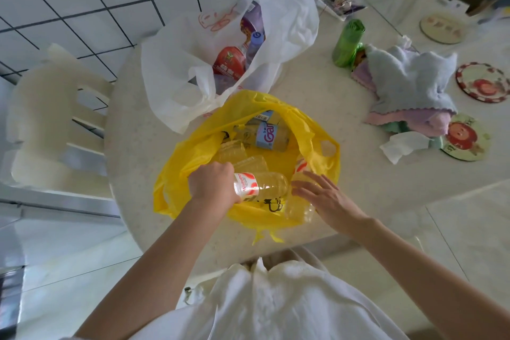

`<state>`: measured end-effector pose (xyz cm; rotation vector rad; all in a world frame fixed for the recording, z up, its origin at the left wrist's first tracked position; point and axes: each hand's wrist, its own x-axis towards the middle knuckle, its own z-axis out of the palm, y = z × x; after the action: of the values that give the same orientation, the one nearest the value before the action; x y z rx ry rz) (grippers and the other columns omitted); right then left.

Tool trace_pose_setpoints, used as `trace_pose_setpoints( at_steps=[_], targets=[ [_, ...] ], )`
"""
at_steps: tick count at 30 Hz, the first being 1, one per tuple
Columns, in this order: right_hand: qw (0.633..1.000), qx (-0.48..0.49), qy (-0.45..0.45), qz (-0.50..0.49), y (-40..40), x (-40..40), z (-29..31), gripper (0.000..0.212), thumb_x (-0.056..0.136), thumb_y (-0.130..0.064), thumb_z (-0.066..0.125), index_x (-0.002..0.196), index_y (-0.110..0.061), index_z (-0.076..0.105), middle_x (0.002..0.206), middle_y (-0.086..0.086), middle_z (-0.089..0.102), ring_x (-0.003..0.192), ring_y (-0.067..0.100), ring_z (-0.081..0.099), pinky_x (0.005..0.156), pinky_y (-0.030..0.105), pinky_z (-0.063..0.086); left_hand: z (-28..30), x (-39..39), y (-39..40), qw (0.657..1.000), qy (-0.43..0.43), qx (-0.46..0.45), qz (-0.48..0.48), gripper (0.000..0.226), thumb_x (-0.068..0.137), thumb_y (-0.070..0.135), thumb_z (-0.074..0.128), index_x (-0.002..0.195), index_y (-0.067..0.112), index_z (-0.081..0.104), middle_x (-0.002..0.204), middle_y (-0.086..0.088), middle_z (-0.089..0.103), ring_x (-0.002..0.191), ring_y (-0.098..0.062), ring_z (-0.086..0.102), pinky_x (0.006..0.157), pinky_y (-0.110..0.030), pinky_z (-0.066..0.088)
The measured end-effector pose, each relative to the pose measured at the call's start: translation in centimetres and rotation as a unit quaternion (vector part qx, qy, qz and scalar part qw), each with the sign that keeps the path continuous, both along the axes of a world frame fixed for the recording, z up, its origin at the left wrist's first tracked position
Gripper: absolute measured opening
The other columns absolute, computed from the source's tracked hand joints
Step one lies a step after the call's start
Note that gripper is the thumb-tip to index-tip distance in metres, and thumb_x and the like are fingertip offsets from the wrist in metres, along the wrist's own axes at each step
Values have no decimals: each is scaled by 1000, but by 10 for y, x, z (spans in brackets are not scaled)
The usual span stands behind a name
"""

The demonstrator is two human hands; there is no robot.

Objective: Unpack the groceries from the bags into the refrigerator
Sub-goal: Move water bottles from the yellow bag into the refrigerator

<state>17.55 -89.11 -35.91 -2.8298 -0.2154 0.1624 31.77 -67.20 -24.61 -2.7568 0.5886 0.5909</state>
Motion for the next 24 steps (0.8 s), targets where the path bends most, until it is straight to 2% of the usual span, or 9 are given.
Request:
trace_pose_setpoints(
  at_steps=[3,5,9,12,14,16,18,21,24],
  targets=[
    [1000,18,2,7,6,-5,-10,61,81,-4,68,128,-33,43,144,-3,45,140,30,32,102,52,43,2,-1,-10,999,-7,28,-26,65,73,52,78,122,18,53,120,-4,63,109,-24,61,70,-28,40],
    [999,41,-2,-14,12,-5,-10,63,76,5,68,124,-29,47,144,2,44,140,30,33,103,52,43,2,0,-12,999,-13,30,-40,64,73,52,78,122,19,53,119,-4,63,109,-24,61,71,-28,39],
    [984,120,-23,-131,21,-4,-6,50,73,12,63,116,-14,60,139,11,47,133,35,40,101,52,44,-1,12,-2,998,-21,-34,-53,64,68,56,79,116,20,58,111,-2,67,104,-21,62,76,-29,38],
    [971,105,-12,-213,19,6,2,47,83,0,60,127,-15,56,144,9,42,136,34,33,105,49,41,-6,19,8,990,12,-135,-28,66,67,54,80,120,20,62,111,-2,69,101,-21,65,74,-30,50],
    [970,79,28,-227,18,15,5,49,91,-16,57,138,-19,44,151,7,31,139,35,28,104,48,43,-9,21,12,984,30,-174,-22,67,70,50,81,126,20,60,116,-4,68,103,-22,64,75,-32,54],
    [954,75,77,-281,19,27,7,57,94,-29,54,146,-19,30,155,7,22,138,37,30,101,48,44,-11,23,14,982,39,-185,-28,70,72,48,80,132,20,56,122,-4,66,108,-23,62,75,-31,53],
    [933,79,100,-338,20,39,10,65,94,-38,54,147,-14,24,154,10,22,133,40,37,98,48,46,-15,26,16,977,53,-208,-20,73,73,47,80,135,20,53,125,-5,65,110,-22,62,76,-30,52],
    [906,91,127,-393,19,56,12,74,90,-46,58,145,-10,25,151,15,25,129,41,41,95,49,47,-21,28,20,954,76,-289,37,76,65,41,87,130,18,57,122,-5,66,104,-18,64,71,-24,54],
    [873,136,158,-440,18,64,9,82,85,-46,65,144,-9,23,143,18,30,124,42,45,93,49,47,-27,25,22,924,74,-364,88,75,56,36,92,122,19,59,117,-2,67,97,-10,60,65,-11,45]
  ],
)
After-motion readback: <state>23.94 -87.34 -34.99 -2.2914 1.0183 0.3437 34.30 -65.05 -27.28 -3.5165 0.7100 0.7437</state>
